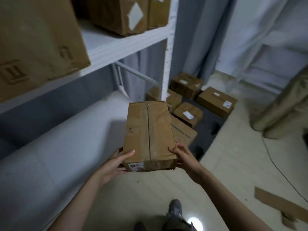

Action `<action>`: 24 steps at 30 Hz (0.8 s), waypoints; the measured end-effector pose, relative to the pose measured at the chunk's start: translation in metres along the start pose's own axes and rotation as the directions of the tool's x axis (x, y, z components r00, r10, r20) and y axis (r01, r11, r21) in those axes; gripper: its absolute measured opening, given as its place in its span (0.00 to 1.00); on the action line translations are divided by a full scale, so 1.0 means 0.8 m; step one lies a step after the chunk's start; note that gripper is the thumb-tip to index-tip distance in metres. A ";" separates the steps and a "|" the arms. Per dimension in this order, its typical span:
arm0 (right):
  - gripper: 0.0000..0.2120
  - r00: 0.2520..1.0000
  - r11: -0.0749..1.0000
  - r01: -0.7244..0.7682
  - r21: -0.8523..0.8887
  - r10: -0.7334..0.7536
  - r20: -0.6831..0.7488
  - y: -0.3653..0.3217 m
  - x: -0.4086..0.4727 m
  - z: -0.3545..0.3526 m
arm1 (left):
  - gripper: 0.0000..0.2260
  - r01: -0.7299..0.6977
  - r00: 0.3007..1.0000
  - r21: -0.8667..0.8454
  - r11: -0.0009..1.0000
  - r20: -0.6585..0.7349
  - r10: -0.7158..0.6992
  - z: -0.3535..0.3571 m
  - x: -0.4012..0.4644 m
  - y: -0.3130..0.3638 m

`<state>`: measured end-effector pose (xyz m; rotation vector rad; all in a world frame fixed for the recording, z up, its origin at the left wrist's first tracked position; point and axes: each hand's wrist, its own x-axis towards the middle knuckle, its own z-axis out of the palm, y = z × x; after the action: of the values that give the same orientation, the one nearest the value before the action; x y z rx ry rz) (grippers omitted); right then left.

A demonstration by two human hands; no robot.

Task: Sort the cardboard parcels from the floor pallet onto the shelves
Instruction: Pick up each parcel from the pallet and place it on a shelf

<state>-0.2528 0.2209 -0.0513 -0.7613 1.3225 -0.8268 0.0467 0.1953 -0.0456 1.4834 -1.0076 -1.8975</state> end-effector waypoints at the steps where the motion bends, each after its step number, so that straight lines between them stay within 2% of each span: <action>1: 0.28 0.999 1.000 0.003 0.006 -0.003 -0.032 0.005 -0.010 -0.013 | 0.51 0.004 1.000 0.025 1.000 0.026 -0.005 0.015 0.005 0.000; 10: 0.22 0.981 0.999 0.033 0.027 -0.028 -0.191 -0.004 -0.059 -0.148 | 0.56 -0.010 0.979 0.172 0.985 0.203 -0.026 0.165 0.051 0.034; 16: 0.21 0.967 0.996 0.063 0.066 -0.045 -0.250 -0.023 -0.067 -0.276 | 0.51 -0.035 0.975 0.156 0.987 0.223 0.000 0.294 0.111 0.055; 21: 0.21 0.957 0.994 0.066 0.083 -0.040 -0.287 -0.028 -0.070 -0.396 | 0.56 -0.036 0.976 0.137 0.990 0.220 0.005 0.410 0.157 0.057; 24: 0.21 0.947 0.992 0.060 0.107 -0.023 -0.320 -0.028 -0.072 -0.454 | 0.53 -0.004 0.974 0.127 0.992 0.223 -0.024 0.470 0.174 0.058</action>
<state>-0.6194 0.2549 -0.0392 -0.5813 1.5328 -1.0846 -0.3543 0.1485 -0.0423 1.3652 -1.2460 -2.0772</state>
